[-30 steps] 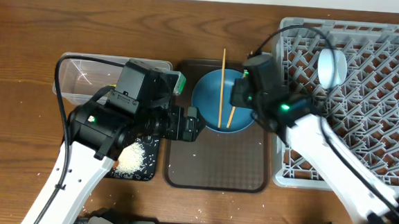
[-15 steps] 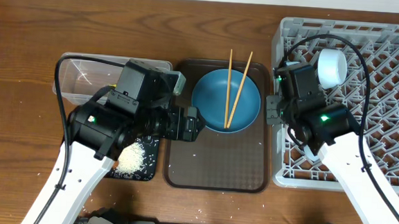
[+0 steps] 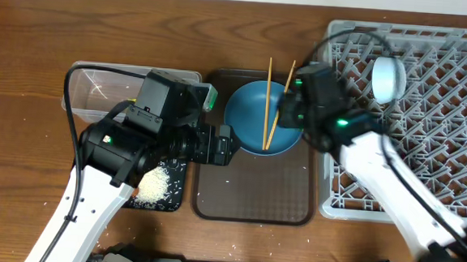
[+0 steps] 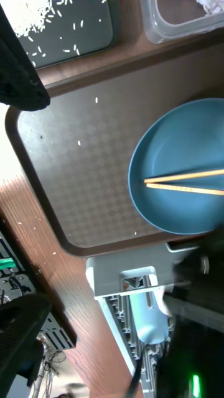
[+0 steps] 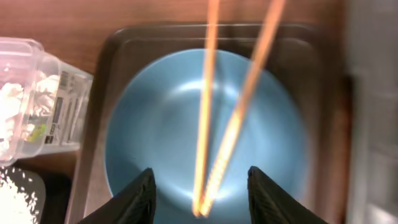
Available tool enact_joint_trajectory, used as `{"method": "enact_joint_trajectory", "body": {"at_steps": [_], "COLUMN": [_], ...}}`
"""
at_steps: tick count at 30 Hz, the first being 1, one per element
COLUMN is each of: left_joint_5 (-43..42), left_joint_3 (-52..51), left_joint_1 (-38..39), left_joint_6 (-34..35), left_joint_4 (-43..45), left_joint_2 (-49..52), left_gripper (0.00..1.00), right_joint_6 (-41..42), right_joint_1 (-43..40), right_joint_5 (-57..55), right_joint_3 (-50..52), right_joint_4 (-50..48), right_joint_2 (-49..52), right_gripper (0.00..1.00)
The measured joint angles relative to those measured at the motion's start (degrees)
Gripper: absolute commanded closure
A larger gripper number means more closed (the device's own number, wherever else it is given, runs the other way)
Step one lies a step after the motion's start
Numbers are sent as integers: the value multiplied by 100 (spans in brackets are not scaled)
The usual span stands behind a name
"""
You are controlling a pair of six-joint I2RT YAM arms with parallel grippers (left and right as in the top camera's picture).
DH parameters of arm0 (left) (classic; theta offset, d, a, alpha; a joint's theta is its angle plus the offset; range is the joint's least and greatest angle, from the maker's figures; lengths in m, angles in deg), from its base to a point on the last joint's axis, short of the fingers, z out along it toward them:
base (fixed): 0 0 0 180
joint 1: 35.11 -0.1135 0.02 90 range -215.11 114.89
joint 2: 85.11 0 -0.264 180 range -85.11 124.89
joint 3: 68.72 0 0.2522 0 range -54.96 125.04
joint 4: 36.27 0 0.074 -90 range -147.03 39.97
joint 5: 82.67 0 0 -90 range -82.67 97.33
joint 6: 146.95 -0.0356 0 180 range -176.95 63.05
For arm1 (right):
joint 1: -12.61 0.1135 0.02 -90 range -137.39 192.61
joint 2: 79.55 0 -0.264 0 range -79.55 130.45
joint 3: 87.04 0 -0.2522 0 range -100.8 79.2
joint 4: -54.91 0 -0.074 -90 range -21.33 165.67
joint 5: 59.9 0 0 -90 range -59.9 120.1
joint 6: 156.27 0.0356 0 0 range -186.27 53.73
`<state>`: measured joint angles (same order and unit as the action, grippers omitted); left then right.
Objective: Sort waste into correct bins and load items into the dishwasher rack
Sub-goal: 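Lift the chopsticks off the blue plate with the right gripper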
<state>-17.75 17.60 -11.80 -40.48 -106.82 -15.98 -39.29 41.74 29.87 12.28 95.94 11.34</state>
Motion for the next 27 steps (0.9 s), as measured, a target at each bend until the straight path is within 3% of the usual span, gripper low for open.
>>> {"method": "enact_joint_trajectory", "body": {"at_steps": [7, 18, 21, 24, 27], "left_joint_5": [0, 0, 0, 0, 0], "left_joint_3": [-2, 0, 0, -2, 0], "left_joint_1": [0, 0, 0, 0, 0], "left_joint_6": [0, 0, 0, 0, 0], "left_joint_4": [-2, -2, 0, 0, -2], "left_joint_2": [0, 0, 0, 0, 2], "left_gripper": [4, 4, 4, 4, 4], "right_joint_6": [0, 2, 9, 13, 66], "right_joint_1": [323, 339, 350, 374, 376], "right_joint_5": [-61, -730, -730, -721, -730], "right_joint_3": [0, 0, 0, 0, 0], "right_joint_4": [-1200, -1749, -1766, -1770, -1810], "right_joint_2": [1084, 2000, 2096, 2223, 2302], "right_gripper": [53, 58, 67, 99, 99]}}
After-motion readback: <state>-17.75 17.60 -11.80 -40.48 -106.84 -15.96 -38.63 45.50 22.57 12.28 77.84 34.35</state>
